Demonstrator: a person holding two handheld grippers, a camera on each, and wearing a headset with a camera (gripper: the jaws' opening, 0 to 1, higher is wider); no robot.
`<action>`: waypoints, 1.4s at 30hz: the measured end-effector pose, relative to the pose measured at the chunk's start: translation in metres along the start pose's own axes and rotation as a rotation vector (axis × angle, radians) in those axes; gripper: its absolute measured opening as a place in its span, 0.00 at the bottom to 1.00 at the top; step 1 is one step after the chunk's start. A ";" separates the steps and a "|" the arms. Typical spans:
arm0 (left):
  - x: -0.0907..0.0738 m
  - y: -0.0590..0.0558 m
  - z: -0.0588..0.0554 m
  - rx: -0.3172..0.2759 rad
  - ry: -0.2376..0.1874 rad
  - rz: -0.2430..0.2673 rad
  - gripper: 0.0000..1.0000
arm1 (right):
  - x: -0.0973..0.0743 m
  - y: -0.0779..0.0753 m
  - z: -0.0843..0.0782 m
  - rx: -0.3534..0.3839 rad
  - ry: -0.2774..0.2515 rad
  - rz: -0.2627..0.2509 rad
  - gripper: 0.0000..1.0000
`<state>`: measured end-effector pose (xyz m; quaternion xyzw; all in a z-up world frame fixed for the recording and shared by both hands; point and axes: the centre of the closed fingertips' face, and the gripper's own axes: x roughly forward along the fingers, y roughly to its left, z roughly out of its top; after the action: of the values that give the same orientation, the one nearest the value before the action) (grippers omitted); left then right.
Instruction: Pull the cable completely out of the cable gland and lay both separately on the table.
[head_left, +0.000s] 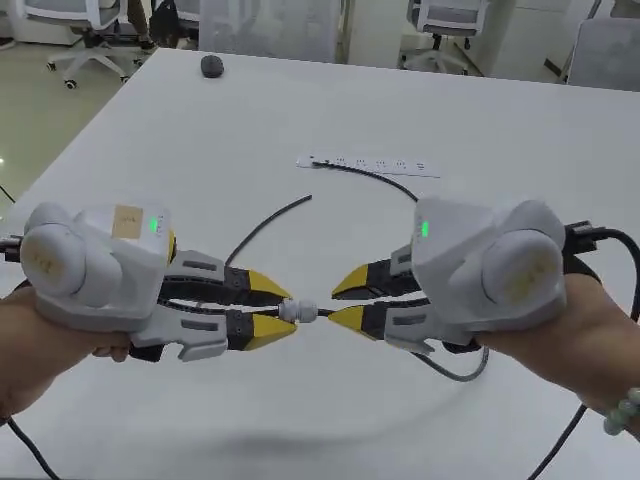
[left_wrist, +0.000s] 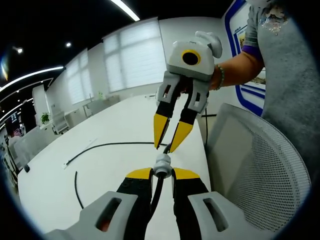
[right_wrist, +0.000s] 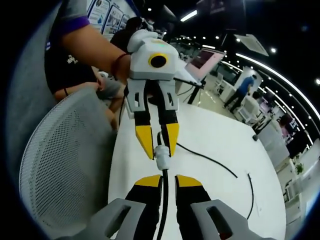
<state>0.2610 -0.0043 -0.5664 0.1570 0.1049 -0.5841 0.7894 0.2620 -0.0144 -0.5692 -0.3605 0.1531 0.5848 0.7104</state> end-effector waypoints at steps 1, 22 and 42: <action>0.000 0.000 0.001 -0.001 -0.004 0.001 0.15 | 0.001 0.002 0.000 -0.003 0.002 0.006 0.04; -0.004 -0.002 0.000 0.008 -0.008 0.007 0.15 | -0.009 0.001 -0.017 -0.055 0.021 0.007 0.00; -0.013 0.001 -0.008 0.013 0.020 0.019 0.15 | -0.022 -0.004 -0.071 0.022 0.099 -0.007 0.00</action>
<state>0.2579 0.0108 -0.5693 0.1691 0.1072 -0.5756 0.7928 0.2745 -0.0795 -0.6024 -0.3819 0.1931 0.5620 0.7079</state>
